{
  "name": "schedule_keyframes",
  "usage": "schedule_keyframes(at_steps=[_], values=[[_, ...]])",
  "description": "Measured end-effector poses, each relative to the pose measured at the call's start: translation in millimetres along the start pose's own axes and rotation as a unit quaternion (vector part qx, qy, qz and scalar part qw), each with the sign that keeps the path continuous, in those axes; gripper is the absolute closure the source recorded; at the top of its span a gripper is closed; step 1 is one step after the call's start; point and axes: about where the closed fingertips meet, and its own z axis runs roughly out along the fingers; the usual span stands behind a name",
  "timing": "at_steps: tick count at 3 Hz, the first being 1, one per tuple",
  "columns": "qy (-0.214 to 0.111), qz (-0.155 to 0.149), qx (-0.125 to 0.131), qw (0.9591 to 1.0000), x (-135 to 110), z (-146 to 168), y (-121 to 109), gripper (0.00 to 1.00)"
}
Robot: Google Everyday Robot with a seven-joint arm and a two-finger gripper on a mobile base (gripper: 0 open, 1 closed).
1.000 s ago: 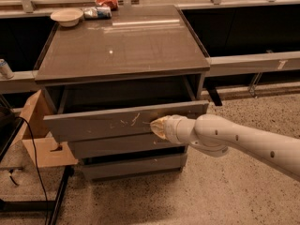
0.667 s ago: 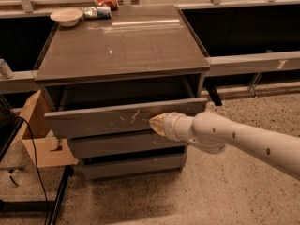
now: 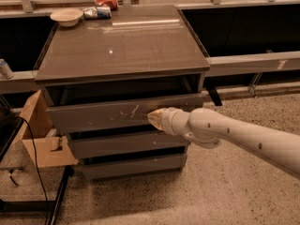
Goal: Close top drawer
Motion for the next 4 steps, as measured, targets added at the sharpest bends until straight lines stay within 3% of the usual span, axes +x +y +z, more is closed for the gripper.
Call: schedule_keyframes(at_steps=[1,3,4], values=[[-0.006,-0.005,0.007,0.9999,3.7,20.1,-11.0,1.00],[-0.017,0.000,0.009,0.9998,-1.0,16.1,-14.1,1.00],[-0.033,0.035,-0.020,0.9986,-8.6,-9.4,-7.9,1.00]])
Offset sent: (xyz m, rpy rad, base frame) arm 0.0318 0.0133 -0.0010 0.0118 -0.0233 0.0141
